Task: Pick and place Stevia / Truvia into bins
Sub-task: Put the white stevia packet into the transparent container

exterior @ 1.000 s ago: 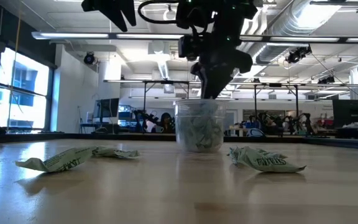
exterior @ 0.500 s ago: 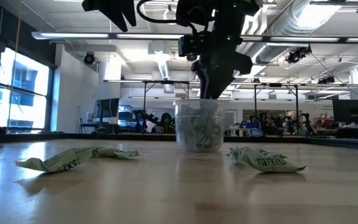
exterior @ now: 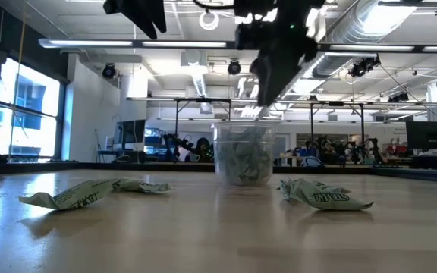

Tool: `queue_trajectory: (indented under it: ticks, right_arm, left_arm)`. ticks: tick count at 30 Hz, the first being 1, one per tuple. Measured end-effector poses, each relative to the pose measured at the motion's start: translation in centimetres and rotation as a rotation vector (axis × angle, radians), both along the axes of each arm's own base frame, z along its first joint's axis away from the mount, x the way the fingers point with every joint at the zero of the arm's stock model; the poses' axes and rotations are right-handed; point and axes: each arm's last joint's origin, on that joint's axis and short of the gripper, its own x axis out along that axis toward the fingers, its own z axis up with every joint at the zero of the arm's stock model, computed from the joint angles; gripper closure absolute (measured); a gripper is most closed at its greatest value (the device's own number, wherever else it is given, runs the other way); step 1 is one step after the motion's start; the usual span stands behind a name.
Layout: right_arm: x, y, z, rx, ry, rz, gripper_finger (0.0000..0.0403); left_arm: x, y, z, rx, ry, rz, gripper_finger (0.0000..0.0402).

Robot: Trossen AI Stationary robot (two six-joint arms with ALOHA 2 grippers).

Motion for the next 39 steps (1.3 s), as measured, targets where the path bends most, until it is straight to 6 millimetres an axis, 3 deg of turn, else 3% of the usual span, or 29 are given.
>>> queue_trajectory:
  ticks: [5,8,13,17,23,30,39]
  right_arm:
    - [-3.2,-0.3,3.1,0.008,0.016,-0.077,0.0203]
    - [-5.4,-0.1,5.4,-0.014,-0.026,-0.152,0.0207]
    - [-9.1,0.3,8.6,0.002,-0.105,-0.339,0.0206]
    - [-12.3,1.2,10.6,0.004,-0.161,-0.483,0.0202]
    - [-16.1,2.8,12.5,-0.017,-0.259,-0.654,0.0203]
    - [-17.6,3.8,13.4,-0.052,-0.362,-0.736,0.0207]
    - [-17.0,3.7,13.1,-0.112,-0.352,-0.737,0.0208]
  left_arm:
    - [2.0,1.3,-1.5,0.095,0.119,-0.120,0.0213]
    - [4.4,4.2,-3.5,0.110,0.180,-0.193,0.0213]
    - [8.4,9.1,-8.2,-0.098,0.150,-0.417,0.0213]
    - [10.6,10.9,-10.8,-0.142,0.080,-0.648,0.0213]
    - [12.8,13.2,-14.1,-0.038,0.078,-0.632,0.0213]
    - [13.3,15.2,-18.4,-0.155,0.151,-0.480,0.0213]
    - [14.1,15.8,-20.5,-0.132,0.164,-0.425,0.0213]
